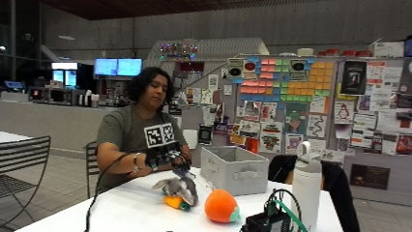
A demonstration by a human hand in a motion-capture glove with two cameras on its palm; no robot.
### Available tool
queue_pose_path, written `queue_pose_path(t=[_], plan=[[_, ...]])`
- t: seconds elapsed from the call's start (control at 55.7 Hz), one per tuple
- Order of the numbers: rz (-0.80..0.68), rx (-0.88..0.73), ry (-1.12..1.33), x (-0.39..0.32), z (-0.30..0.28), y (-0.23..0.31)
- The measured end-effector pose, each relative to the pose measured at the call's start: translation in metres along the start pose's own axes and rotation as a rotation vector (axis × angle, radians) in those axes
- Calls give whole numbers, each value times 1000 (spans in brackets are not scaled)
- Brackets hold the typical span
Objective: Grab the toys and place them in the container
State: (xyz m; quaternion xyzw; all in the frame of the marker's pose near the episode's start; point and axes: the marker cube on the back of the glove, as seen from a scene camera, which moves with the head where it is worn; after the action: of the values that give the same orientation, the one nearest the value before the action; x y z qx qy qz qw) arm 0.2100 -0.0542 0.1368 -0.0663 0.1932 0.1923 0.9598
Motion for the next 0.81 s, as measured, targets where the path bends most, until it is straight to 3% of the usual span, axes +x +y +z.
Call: queue_pose_path(t=[0.216,0.449,0.629,0.808], plan=[[-17,-104,47,8,77,-28],[-72,53,209,4,103,-41],[-108,198,225,4,91,-51],[-63,349,146,-12,21,-47]])
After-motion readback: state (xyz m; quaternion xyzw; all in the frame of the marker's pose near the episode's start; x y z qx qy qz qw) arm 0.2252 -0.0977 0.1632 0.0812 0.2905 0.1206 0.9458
